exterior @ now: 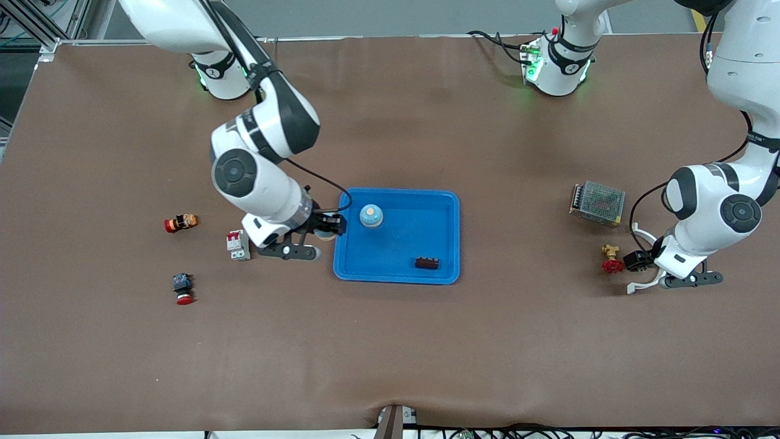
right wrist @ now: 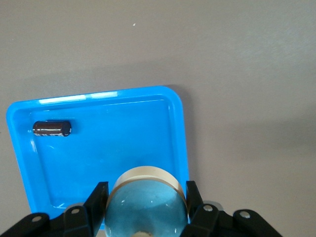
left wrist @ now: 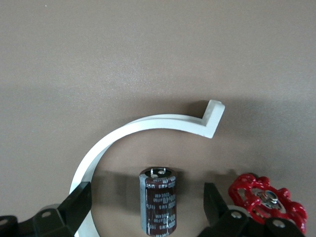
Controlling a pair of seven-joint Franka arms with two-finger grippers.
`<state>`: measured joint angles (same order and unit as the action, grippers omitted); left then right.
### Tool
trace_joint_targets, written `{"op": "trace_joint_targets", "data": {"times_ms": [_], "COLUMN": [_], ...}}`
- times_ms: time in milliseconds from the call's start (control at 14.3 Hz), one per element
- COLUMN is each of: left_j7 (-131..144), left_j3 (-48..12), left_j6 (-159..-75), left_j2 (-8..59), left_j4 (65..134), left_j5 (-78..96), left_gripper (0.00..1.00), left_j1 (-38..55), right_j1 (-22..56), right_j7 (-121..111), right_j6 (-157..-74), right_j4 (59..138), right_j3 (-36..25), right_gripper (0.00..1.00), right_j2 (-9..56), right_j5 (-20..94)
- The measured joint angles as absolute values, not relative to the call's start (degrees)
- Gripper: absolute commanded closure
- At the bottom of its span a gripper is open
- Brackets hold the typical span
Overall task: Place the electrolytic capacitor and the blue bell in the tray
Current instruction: 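Release the bell in the tray while the left gripper lowers onto the capacitor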
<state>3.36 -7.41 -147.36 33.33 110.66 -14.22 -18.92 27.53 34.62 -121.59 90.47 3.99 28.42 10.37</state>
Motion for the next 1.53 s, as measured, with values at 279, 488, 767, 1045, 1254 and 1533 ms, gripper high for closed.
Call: {"op": "trace_joint_targets", "data": {"times_ms": [279, 488, 767, 1045, 1254, 1533], "left_j7": [3.4, 3.4, 3.4, 3.4, 3.4, 3.4], "left_j3": [-7.4, -7.4, -7.4, -7.4, -7.4, -7.6], "left_j6": [-148.1, -148.2, -148.3, -148.3, -148.3, -148.3], "left_j2": [33.3, 33.3, 33.3, 33.3, 33.3, 33.3], "left_j4": [111.0, 111.2, 111.3, 111.5, 111.5, 111.6], "left_j5": [-14.2, -14.2, -14.2, -14.2, -14.2, -14.2], "left_gripper": [0.0, 0.0, 0.0, 0.0, 0.0, 0.02], "left_j1": [-18.9, -18.9, -18.9, -18.9, -18.9, -18.9], "right_j1": [30.2, 31.0, 31.9, 31.9, 32.1, 32.9], "right_j7": [40.3, 42.4, 43.5, 43.6, 44.3, 44.6], "right_j6": [-123.0, -125.8, -128.5, -129.3, -129.8, -133.3], "right_j4": [88.5, 87.4, 86.4, 85.9, 85.9, 85.9], "right_j3": [3.9, 3.8, 3.7, 3.6, 3.6, 3.6], "right_gripper": [0.32, 0.32, 0.32, 0.32, 0.32, 0.32], "right_j2": [31.6, 34.0, 37.1, 38.4, 39.1, 41.5], "right_j5": [7.4, 6.0, 4.2, 1.8, 1.0, 1.0]}}
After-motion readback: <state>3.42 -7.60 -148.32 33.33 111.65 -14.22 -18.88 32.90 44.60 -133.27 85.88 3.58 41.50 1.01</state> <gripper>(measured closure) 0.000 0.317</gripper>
